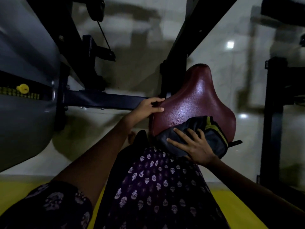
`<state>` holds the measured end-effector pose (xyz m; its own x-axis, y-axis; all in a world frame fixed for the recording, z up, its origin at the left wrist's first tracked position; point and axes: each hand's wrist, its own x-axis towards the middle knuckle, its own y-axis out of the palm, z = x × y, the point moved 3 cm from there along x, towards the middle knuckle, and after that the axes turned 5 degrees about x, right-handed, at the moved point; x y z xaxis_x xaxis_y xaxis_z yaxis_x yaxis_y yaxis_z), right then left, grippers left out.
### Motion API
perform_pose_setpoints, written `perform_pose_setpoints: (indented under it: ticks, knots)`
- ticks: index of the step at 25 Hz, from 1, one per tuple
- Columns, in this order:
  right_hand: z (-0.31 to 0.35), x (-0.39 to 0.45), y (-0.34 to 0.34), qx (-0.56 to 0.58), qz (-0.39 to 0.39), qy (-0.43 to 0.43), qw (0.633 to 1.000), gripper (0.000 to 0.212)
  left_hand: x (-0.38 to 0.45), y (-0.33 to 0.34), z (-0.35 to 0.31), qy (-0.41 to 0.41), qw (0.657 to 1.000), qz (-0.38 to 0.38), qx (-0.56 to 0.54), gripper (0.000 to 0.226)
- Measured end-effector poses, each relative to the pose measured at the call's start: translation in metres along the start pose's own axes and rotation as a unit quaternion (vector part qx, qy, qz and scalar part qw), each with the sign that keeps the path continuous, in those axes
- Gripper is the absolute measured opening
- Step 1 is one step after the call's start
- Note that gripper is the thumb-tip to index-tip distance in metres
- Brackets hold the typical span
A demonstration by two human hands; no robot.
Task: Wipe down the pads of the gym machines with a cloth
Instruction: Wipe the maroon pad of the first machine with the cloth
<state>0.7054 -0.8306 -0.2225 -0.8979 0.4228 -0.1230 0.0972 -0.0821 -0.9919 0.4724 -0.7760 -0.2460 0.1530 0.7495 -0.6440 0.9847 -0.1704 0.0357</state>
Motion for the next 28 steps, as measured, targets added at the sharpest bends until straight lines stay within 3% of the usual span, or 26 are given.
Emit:
perform_pose_setpoints:
  ticks: [7,10,15,17,20,21,25,28]
  knots:
    - [-0.003,0.073,-0.011,0.053,-0.03,0.107,0.992,0.065,0.007,0.004,0.003,-0.005,0.999,-0.039,-0.029,0.035]
    - [-0.047,0.068,-0.02,0.069,-0.053,0.21,0.974,0.058,0.005,0.021,0.015,-0.003,0.991,-0.113,-0.078,0.035]
    - [-0.078,0.075,-0.023,0.046,-0.065,0.356,0.931,0.059,-0.005,0.06,0.036,0.08,0.953,-0.272,0.11,0.054]
    - [-0.06,0.076,-0.017,0.064,-0.069,0.349,0.932,0.061,-0.006,0.06,0.036,0.099,0.937,-0.309,0.126,0.061]
    - [-0.068,0.072,-0.018,0.05,-0.019,0.208,0.977,0.059,-0.005,0.06,0.04,0.119,0.928,-0.325,0.135,0.06]
    - [-0.085,0.075,-0.023,0.038,-0.012,0.196,0.98,0.058,-0.004,0.06,0.041,0.118,0.93,-0.323,0.133,0.06]
    - [-0.124,0.101,-0.046,0.06,0.022,0.38,0.923,0.054,-0.002,0.059,0.041,0.118,0.926,-0.331,0.134,0.058]
    - [-0.089,0.124,-0.042,0.07,0.096,0.285,0.951,0.054,-0.005,0.059,0.04,0.113,0.927,-0.33,0.142,0.06]
